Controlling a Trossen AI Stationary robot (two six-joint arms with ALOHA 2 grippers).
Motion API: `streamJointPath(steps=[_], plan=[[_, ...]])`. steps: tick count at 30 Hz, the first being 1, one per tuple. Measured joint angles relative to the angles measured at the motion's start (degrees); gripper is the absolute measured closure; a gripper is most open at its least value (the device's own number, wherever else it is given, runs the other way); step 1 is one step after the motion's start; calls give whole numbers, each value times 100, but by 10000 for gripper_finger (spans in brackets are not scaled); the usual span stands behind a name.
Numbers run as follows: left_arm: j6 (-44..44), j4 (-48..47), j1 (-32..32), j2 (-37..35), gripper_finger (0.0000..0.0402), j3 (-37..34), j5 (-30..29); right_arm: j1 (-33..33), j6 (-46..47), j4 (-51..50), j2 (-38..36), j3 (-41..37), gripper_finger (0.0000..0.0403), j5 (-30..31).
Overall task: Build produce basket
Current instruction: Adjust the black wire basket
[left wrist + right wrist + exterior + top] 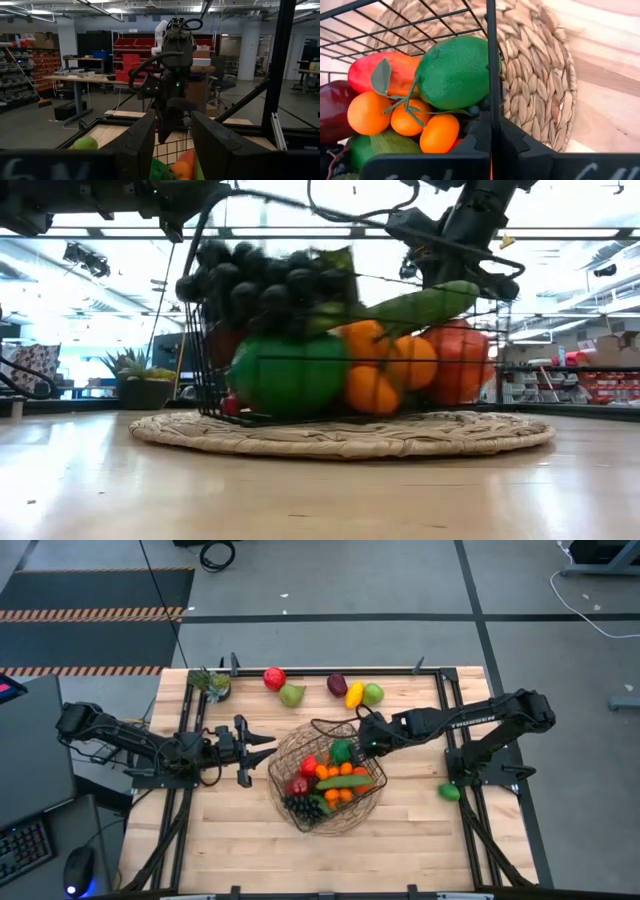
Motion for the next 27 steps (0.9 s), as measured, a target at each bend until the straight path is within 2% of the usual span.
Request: streamJointPath(steps=[12, 20, 27], plan=[[-37, 2, 0, 0, 269, 0, 0, 151, 1153, -110, -2, 2, 390, 116], [-44, 9, -1, 0, 269, 0, 80, 512, 2076, -515, -4, 2, 383, 672], [-42, 21, -55, 0, 269, 0, 83, 612, 2306, -330, -9, 2, 391, 550]])
